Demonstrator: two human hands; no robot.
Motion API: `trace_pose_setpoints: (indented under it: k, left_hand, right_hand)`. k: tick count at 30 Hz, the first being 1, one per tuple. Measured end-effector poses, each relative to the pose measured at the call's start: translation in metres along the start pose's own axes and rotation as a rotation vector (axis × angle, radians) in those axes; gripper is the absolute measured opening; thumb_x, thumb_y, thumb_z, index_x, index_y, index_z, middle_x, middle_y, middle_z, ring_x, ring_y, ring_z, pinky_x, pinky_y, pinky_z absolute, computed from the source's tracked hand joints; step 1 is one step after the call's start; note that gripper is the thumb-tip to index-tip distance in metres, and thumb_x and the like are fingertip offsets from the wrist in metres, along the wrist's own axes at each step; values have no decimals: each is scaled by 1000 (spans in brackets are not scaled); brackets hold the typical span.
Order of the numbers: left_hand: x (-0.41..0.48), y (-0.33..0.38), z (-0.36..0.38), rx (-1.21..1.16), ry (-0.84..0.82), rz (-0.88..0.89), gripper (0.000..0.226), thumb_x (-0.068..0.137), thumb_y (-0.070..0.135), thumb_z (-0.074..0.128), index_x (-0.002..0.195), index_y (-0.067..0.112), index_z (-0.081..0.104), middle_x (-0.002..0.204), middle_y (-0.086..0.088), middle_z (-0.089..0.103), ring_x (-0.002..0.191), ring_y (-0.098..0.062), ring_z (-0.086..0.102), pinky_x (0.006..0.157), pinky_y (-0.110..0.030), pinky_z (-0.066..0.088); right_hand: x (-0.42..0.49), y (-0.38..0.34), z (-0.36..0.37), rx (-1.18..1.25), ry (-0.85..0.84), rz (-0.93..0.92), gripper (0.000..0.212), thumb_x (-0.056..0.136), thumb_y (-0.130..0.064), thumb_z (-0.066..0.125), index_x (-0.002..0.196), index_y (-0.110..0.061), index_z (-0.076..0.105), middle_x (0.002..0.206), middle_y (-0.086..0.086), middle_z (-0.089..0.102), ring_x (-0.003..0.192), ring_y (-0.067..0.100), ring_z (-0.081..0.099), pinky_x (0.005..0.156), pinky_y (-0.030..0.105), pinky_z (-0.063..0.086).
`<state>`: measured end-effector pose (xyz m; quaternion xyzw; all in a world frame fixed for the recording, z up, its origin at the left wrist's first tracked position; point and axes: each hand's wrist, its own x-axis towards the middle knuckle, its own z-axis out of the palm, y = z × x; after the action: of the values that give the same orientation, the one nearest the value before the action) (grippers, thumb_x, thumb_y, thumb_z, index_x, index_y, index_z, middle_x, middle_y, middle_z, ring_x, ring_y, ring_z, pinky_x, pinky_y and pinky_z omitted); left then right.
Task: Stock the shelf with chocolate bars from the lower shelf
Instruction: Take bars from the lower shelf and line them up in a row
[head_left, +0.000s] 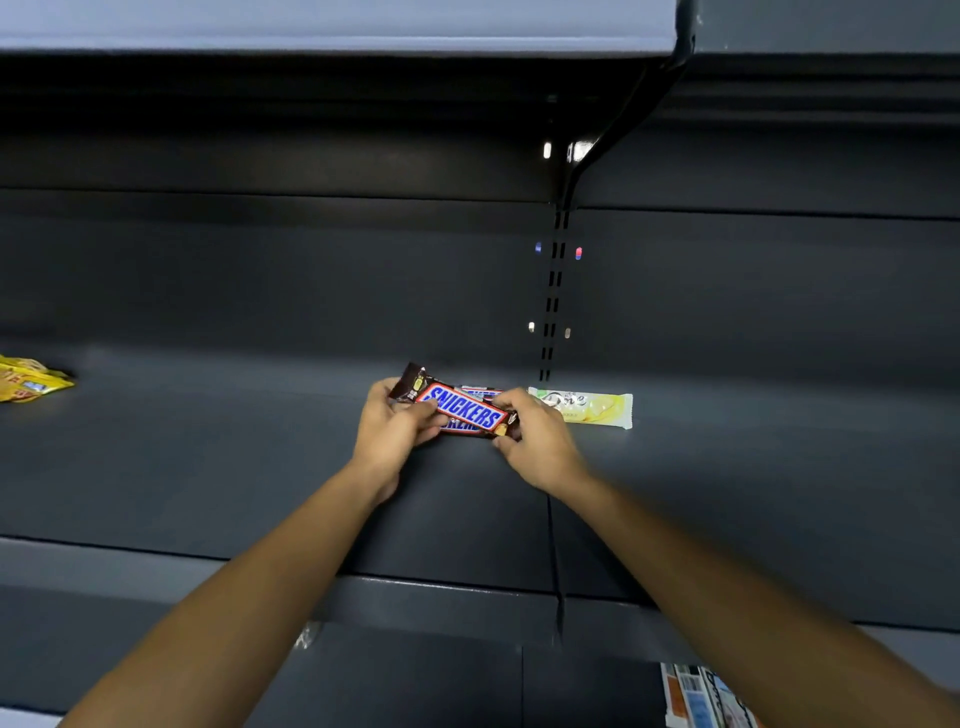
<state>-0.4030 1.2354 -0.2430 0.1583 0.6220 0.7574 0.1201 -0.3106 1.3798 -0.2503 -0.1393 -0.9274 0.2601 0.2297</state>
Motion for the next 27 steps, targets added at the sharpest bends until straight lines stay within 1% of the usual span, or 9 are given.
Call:
trace_pose_setpoints:
  k: [2, 4, 6, 8, 12, 17, 20, 23, 27]
  left_hand:
    - [5, -6, -12, 115, 50, 42, 21, 88, 7, 61, 99, 21, 51, 90, -4, 67, 65, -13, 66, 72, -28, 57]
    - [8, -11, -23, 335, 83, 108, 11, 85, 20, 67, 90, 27, 59, 92, -2, 70, 78, -20, 68, 84, -38, 55]
    - [9, -13, -30, 556, 109, 149, 10, 84, 28, 67, 93, 25, 64, 93, 2, 70, 89, -18, 65, 90, -34, 50]
    - [9, -14, -31, 660, 129, 147, 20, 85, 29, 67, 103, 19, 66, 95, 2, 69, 91, -14, 61, 87, -26, 47]
    - [11, -16, -31, 709, 130, 126, 26, 83, 28, 70, 105, 14, 68, 94, -1, 69, 91, -15, 61, 83, -24, 46]
    - [18, -19, -32, 742, 148, 110, 25, 80, 23, 73, 103, 14, 68, 93, -2, 67, 87, -13, 59, 82, -20, 42]
    - [25, -21, -31, 770, 168, 94, 28, 78, 25, 75, 102, 14, 66, 98, -2, 66, 93, -17, 61, 83, -23, 44]
    - [30, -24, -31, 806, 181, 91, 44, 76, 28, 76, 114, 13, 61, 116, -8, 61, 105, -23, 58, 94, -29, 43]
    - [28, -18, -29, 882, 9, 57, 58, 87, 26, 64, 138, 10, 42, 131, -8, 56, 123, -25, 49, 103, -31, 37]
  right_hand:
    - [2, -1, 6, -15, 7, 5, 46, 82, -9, 66, 125, -16, 52, 118, 5, 53, 99, 22, 56, 87, 26, 41]
    - [4, -2, 10, -22, 3, 19, 46, 82, -7, 66, 126, -16, 55, 115, 4, 49, 95, 23, 55, 89, 25, 41]
    - [6, -4, 15, -19, 16, 35, 45, 82, -5, 65, 125, -18, 56, 108, 1, 45, 89, 18, 51, 89, 23, 41]
    - [8, -4, 19, -40, 35, 56, 45, 82, -4, 64, 124, -19, 58, 110, 2, 48, 92, 17, 52, 87, 22, 42]
    - [9, -1, 27, -1, 51, 136, 42, 79, -5, 67, 119, -17, 58, 113, 5, 57, 92, 19, 59, 84, 25, 49]
    - [10, 4, 31, 83, 101, 228, 32, 81, -7, 66, 111, -11, 56, 89, 1, 57, 79, 14, 56, 73, 26, 49]
    - [11, 4, 33, 75, 167, 272, 37, 81, -8, 67, 114, -12, 51, 107, 6, 53, 92, 19, 57, 83, 33, 51]
    - [12, 4, 33, 74, 190, 305, 48, 82, -10, 68, 126, -9, 47, 119, 9, 50, 105, 23, 55, 91, 33, 47]
    - [12, 4, 34, 26, 128, 273, 36, 87, -10, 59, 122, -8, 49, 110, 9, 64, 103, 24, 58, 83, 28, 46]
